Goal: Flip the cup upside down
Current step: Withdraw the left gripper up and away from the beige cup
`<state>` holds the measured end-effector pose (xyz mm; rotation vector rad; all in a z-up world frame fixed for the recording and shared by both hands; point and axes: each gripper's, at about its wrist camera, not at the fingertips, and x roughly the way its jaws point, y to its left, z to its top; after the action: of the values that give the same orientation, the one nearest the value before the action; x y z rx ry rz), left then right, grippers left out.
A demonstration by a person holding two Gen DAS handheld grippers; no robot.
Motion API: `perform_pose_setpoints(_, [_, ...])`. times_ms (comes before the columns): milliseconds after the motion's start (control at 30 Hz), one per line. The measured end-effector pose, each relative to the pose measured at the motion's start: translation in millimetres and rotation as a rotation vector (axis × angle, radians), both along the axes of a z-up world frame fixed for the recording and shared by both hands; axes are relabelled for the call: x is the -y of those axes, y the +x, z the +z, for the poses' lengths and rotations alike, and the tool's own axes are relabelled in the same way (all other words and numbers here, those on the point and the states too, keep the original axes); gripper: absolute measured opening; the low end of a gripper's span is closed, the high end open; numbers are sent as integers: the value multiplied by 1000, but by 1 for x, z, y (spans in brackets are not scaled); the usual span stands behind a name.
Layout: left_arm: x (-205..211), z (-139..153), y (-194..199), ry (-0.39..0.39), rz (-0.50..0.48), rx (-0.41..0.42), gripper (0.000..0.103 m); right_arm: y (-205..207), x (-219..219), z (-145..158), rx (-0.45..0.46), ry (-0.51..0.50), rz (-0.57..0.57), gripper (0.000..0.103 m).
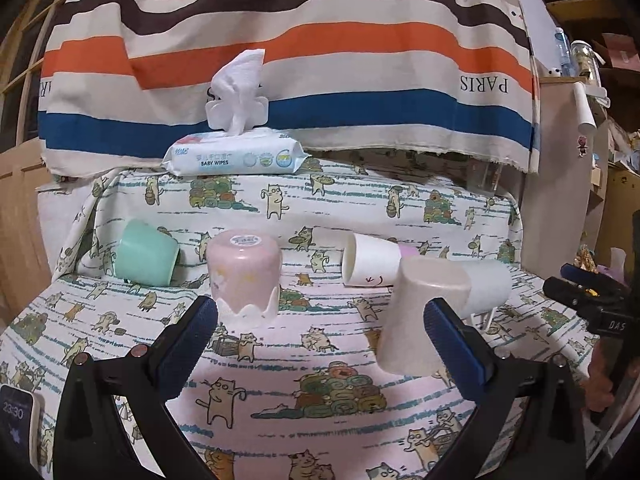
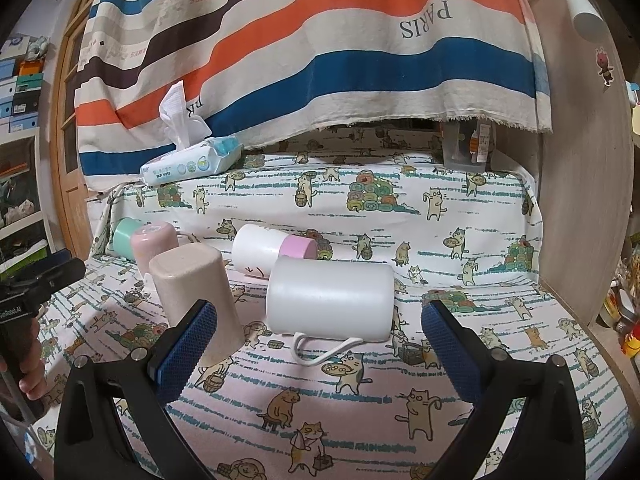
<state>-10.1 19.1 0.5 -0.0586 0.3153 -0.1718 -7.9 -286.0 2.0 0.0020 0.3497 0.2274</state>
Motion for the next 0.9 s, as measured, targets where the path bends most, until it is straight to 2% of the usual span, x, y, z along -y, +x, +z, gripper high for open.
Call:
perform_pose_setpoints(167, [-1, 1, -1, -3, 4, 9, 102, 0, 0, 0, -1, 2, 0, 103])
perform_pose_setpoints(367, [18, 0, -3, 97, 15, 18, 102, -2, -2, 0, 13, -10, -4, 103])
perform_pose_setpoints(433, [17, 0, -3, 93, 9, 20, 103, -3, -4, 1, 20, -20, -4, 103])
perform_pose_setpoints(500, [12, 1, -3, 71, 33, 21, 103, -5, -5, 1, 28, -29, -2, 103])
perform_pose_setpoints(600, [10, 0, -2, 77, 76, 16, 102, -7, -6, 1, 39, -39, 1, 103])
perform_pose_setpoints(900, [10, 0, -3, 78, 67, 19, 102, -9, -6, 3, 51, -43, -7, 103])
